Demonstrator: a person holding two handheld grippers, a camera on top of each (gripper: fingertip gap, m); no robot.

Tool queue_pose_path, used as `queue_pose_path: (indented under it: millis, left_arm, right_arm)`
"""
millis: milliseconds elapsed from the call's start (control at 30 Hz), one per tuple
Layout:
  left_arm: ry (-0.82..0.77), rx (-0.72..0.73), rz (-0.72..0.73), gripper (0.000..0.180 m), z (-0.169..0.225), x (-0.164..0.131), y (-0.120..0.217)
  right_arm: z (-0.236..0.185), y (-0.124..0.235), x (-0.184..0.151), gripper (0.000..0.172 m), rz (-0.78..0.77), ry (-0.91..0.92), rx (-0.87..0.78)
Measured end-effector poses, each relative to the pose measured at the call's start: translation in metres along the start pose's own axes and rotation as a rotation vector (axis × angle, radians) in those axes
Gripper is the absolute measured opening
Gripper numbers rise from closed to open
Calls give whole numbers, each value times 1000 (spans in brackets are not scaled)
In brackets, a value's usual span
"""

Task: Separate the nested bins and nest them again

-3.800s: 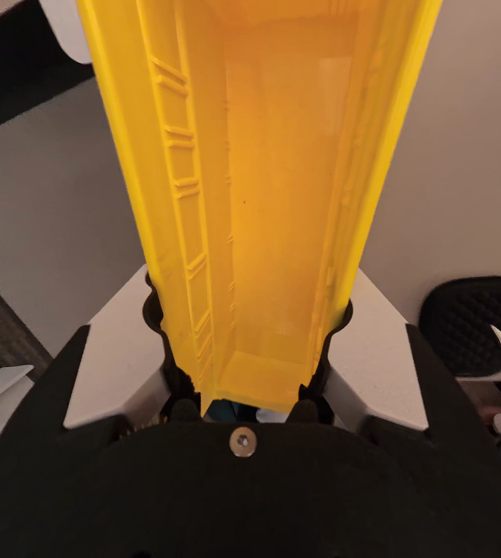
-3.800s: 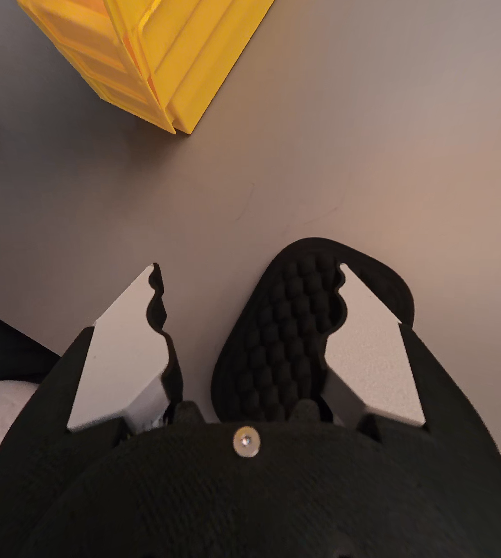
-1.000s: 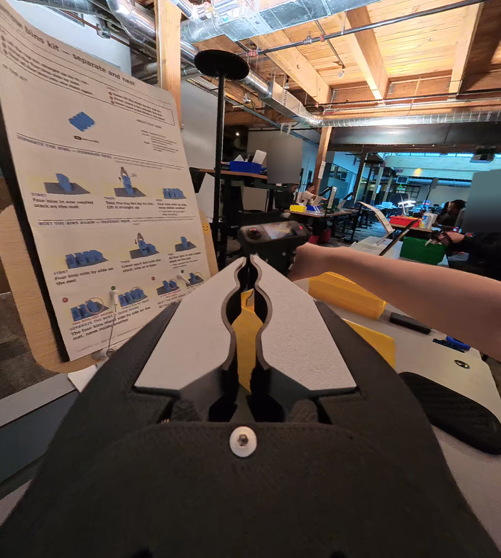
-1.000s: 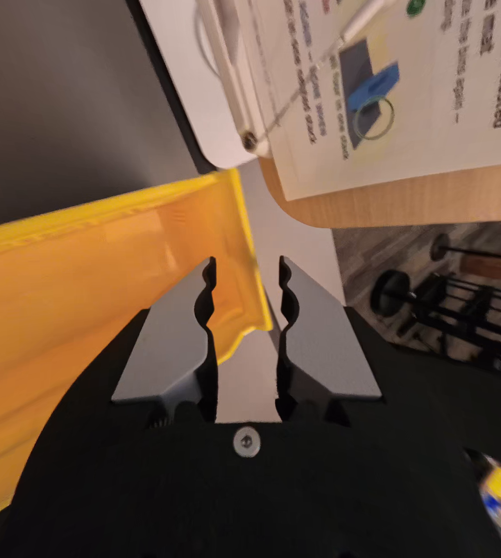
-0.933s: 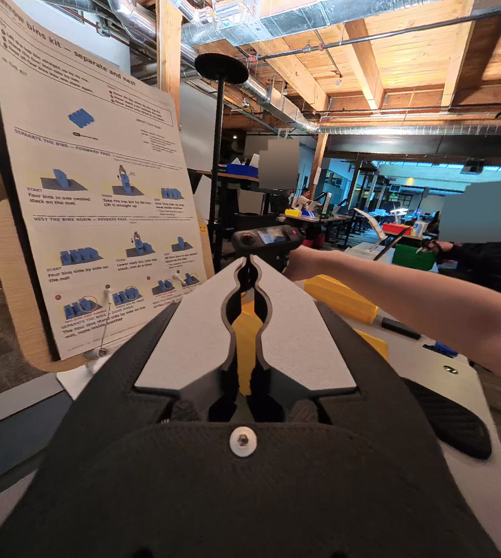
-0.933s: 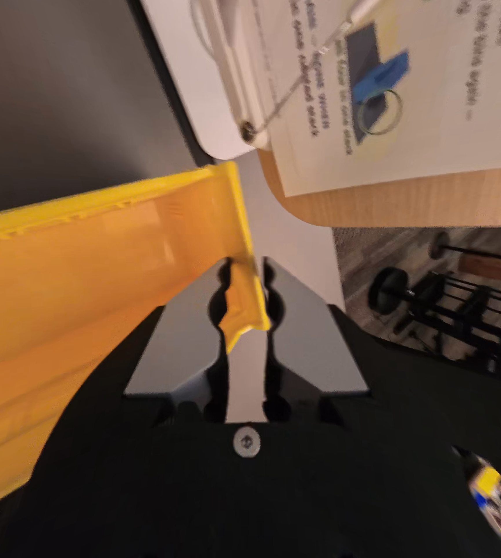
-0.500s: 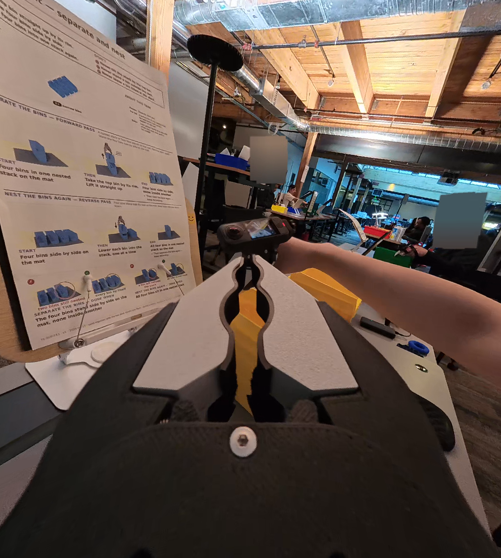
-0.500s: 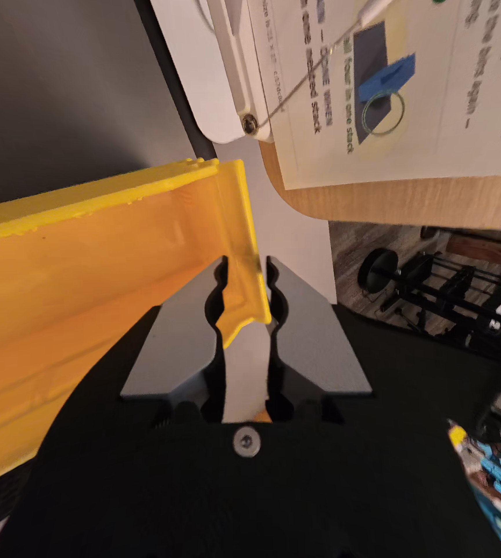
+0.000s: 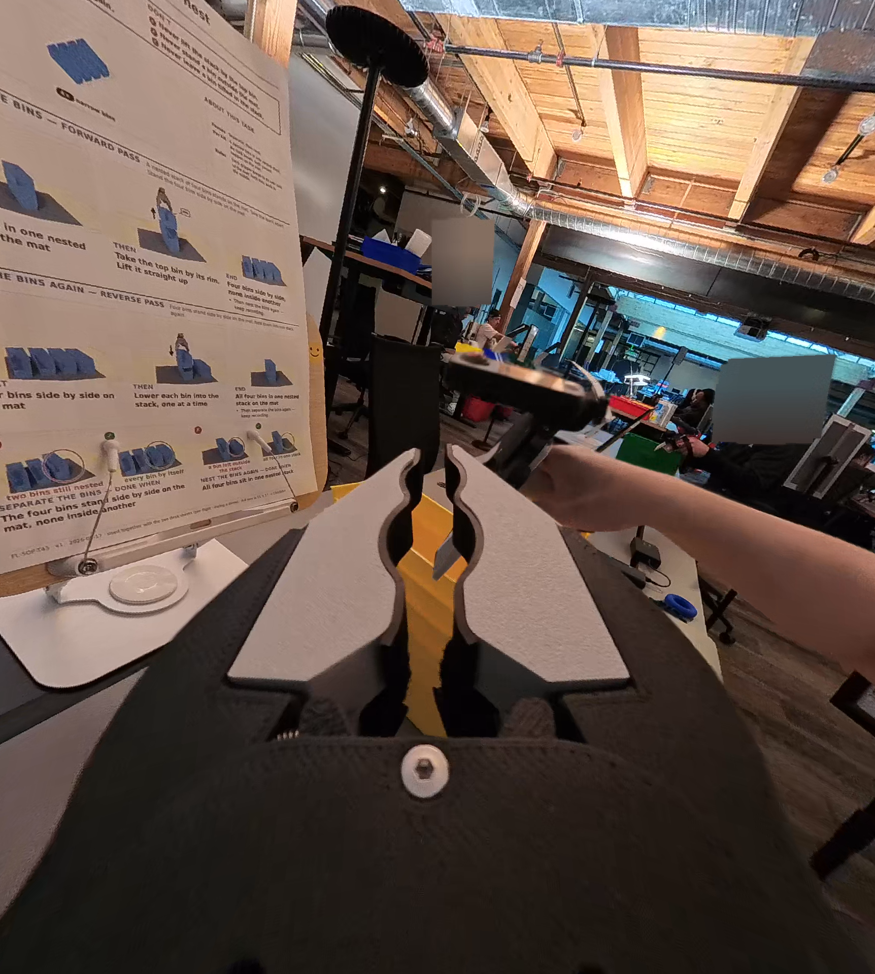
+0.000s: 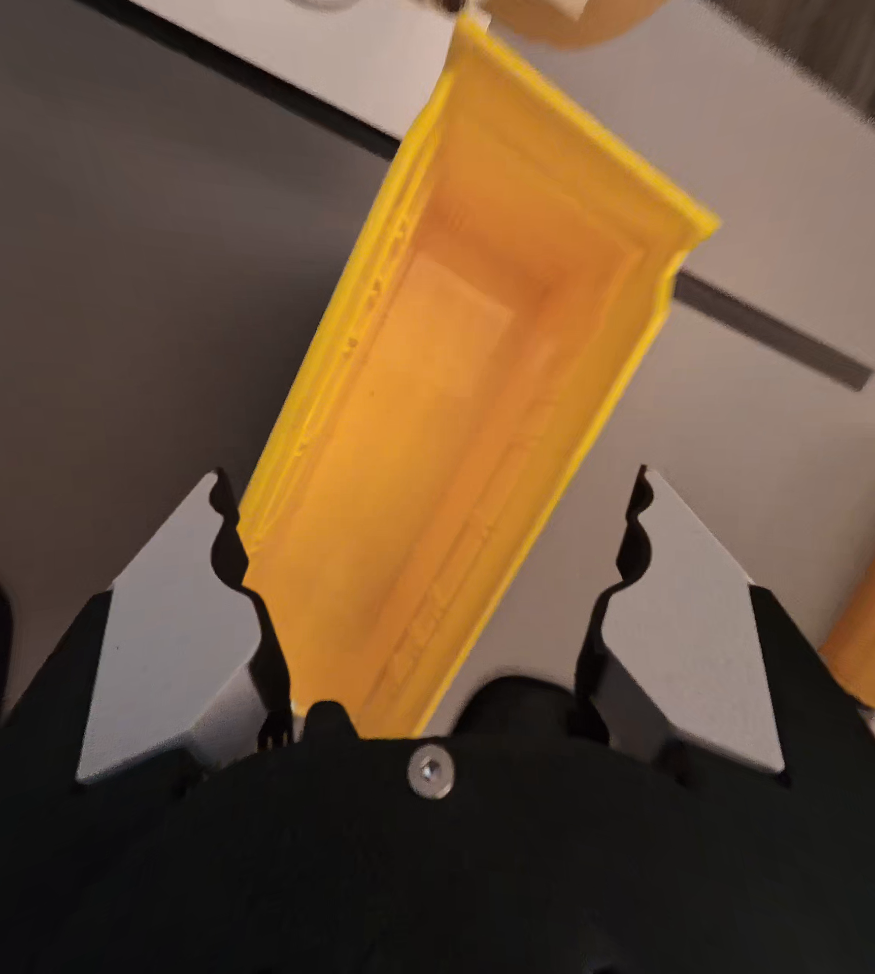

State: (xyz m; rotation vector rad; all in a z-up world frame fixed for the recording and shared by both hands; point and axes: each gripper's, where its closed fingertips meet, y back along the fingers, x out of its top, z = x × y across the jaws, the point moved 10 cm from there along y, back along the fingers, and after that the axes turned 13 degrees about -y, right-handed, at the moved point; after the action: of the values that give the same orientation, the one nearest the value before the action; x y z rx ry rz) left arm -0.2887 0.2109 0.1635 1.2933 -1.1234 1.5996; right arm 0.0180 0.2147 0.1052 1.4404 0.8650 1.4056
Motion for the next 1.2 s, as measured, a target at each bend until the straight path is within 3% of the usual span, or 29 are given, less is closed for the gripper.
queue_pose_path:
  millis: [133,233,600,1200]
  left_arm:
    - [26,-3,11,6,0,0,1]
    - [37,-19,18,6,2,1,2]
    - [33,-54,13,6,7,1,-2]
    - [34,-61,5,6,9,2,-1]
  right_arm:
    - [-5,-27,-7,150,-211,-87,11]
    - [-5,-35,-5,150,-274,-102,8]
    - [-7,-36,-2,144,-251,-5,47]
    - [-11,-39,-6,147,-345,-127,-5]
